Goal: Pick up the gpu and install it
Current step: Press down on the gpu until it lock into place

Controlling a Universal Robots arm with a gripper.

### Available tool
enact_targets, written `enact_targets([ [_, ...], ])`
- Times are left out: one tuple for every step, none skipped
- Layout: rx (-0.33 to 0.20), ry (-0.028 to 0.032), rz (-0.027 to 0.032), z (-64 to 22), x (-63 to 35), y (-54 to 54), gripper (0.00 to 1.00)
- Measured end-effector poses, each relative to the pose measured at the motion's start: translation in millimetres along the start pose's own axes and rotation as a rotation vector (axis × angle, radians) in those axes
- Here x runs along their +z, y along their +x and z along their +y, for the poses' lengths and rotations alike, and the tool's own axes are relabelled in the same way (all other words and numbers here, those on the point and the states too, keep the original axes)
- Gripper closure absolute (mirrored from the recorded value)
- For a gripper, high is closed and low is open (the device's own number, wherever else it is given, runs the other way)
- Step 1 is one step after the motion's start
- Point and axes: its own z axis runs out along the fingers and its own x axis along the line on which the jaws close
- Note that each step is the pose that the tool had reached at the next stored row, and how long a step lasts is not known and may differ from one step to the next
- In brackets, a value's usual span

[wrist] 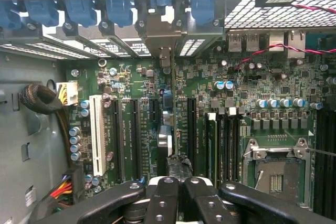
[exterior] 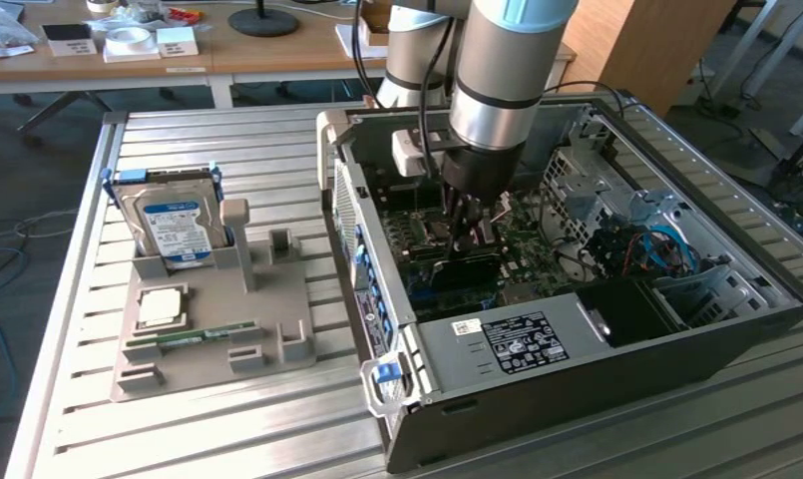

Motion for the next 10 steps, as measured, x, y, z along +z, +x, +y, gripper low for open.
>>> enact_targets([
  [0.0, -0.0001, 0.0, 0.0, 0.1, 0.0, 0.89],
  [0.0, 0.0003, 0.0001, 0.3, 0.4, 0.0, 0.89],
  [0.0, 0.0006, 0.0003, 0.6, 0.6, 0.0, 0.89],
  [0.0, 0.0007, 0.0002, 0.6, 0.6, 0.1, 0.89],
  [0.0, 0.0006, 0.0002, 0.6, 0.6, 0.0, 0.89],
  [0.0, 0.0007, 0.0001, 0.6, 0.7, 0.0, 0.89],
  [0.0, 0.0008, 0.0, 0.7, 0.8, 0.0, 0.89],
  [0.0, 0.0013, 0.0001, 1.0, 1.1, 0.0, 0.89],
  [0.0, 0.0016, 0.0003, 1.3, 1.4, 0.1, 0.89],
  [0.0, 0.0018, 0.0003, 1.4, 1.4, 0.1, 0.89],
])
